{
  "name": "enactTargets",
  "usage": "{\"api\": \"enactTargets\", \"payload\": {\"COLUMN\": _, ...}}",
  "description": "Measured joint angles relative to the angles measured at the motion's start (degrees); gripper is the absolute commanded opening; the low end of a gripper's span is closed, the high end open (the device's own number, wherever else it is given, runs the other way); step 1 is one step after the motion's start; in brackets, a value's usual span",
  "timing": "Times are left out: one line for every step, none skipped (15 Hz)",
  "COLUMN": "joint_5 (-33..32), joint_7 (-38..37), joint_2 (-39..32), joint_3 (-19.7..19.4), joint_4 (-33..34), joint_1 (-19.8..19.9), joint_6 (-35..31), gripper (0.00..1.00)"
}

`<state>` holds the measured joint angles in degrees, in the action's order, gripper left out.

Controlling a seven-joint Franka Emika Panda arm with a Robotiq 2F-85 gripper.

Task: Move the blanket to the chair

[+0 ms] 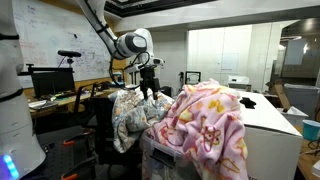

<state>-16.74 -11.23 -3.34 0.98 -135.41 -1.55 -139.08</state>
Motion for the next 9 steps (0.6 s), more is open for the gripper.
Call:
{"api": "enactTargets", "payload": {"joint_5": -1.94, "joint_7": -1.99, "joint_2": -0.21, "joint_3": -0.79, "joint_4": -0.14, "joint_1": 0.24, "joint_6": -0.02, "gripper": 1.0}}
{"api": "enactTargets", "payload": {"joint_5": -3.7, "joint_7": -3.82, "joint_2": -0.62, "joint_3": -1.49, "joint_4": -0.27, "joint_1": 0.49, "joint_6": -0.03, "gripper": 1.0}}
{"api": "enactTargets", "payload": {"joint_5": -5.45, "joint_7": -5.54, "joint_2": -1.25, "joint_3": -2.18, "joint_4": -0.38, "joint_1": 0.62, "joint_6": -0.06, "gripper": 1.0}}
{"api": "enactTargets", "payload": {"joint_5": -7.04, "joint_7": -7.22, "joint_2": -2.11, "joint_3": -2.78, "joint_4": -0.45, "joint_1": 0.74, "joint_6": -0.13, "gripper": 1.0}}
{"api": "enactTargets", "payload": {"joint_5": -8.37, "joint_7": -8.66, "joint_2": -3.2, "joint_3": -3.3, "joint_4": -0.49, "joint_1": 0.79, "joint_6": -0.33, "gripper": 1.0}}
{"api": "enactTargets", "payload": {"joint_5": -9.56, "joint_7": -9.94, "joint_2": -4.46, "joint_3": -3.76, "joint_4": -0.53, "joint_1": 0.79, "joint_6": -0.55, "gripper": 1.0}}
{"api": "enactTargets", "payload": {"joint_5": -10.38, "joint_7": -11.07, "joint_2": -5.86, "joint_3": -4.1, "joint_4": -0.55, "joint_1": 0.79, "joint_6": -0.84, "gripper": 1.0}}
{"api": "enactTargets", "payload": {"joint_5": -11.1, "joint_7": -12.05, "joint_2": -7.35, "joint_3": -4.37, "joint_4": -0.54, "joint_1": 0.76, "joint_6": -1.24, "gripper": 1.0}}
{"api": "enactTargets", "payload": {"joint_5": -11.53, "joint_7": -12.95, "joint_2": -8.88, "joint_3": -4.6, "joint_4": -0.53, "joint_1": 0.66, "joint_6": -1.77, "gripper": 1.0}}
